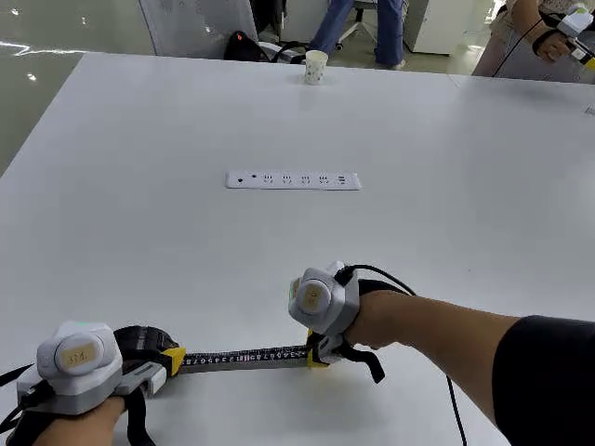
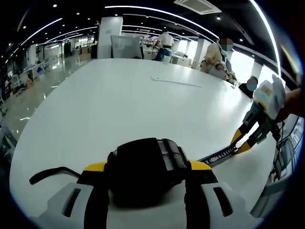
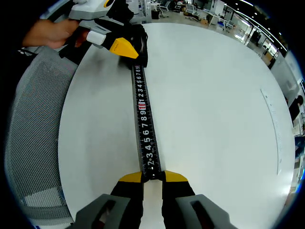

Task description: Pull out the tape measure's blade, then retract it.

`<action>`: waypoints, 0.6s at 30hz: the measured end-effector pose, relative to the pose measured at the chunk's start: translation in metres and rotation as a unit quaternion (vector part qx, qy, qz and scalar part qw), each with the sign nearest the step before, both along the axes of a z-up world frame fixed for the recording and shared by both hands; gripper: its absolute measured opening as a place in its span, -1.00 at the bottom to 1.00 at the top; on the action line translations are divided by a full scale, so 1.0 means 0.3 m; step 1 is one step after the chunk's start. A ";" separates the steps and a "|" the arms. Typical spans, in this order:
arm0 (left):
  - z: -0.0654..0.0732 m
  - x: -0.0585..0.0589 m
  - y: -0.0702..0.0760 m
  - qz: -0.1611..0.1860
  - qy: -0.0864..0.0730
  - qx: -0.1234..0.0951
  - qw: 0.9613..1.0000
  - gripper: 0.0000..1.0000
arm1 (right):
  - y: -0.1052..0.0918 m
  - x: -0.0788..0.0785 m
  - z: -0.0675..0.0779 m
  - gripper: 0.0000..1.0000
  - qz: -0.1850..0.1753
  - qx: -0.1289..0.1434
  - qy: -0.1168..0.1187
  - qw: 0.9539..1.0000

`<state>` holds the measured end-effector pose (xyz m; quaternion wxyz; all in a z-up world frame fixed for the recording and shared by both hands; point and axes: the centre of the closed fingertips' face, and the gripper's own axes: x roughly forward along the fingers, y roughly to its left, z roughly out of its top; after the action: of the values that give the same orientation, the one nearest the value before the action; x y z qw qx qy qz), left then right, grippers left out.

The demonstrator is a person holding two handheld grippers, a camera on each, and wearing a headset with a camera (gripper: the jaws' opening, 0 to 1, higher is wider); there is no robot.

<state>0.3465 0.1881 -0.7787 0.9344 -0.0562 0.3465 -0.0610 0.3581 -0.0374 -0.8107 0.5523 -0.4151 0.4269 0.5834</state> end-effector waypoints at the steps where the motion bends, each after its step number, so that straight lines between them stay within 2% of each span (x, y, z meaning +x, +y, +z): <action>1: 0.000 0.000 0.001 0.000 0.000 0.000 1.000 0.19 | 0.001 0.001 -0.001 -0.79 0.000 0.000 0.000 1.000; 18: 0.000 -0.001 0.002 0.000 0.001 0.000 1.000 0.19 | 0.020 -0.001 0.002 -0.79 -0.002 0.006 0.001 1.000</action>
<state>0.3461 0.1887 -0.7786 0.9339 -0.0564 0.3477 -0.0614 0.3577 -0.0312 -0.8100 0.5553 -0.4103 0.4245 0.5857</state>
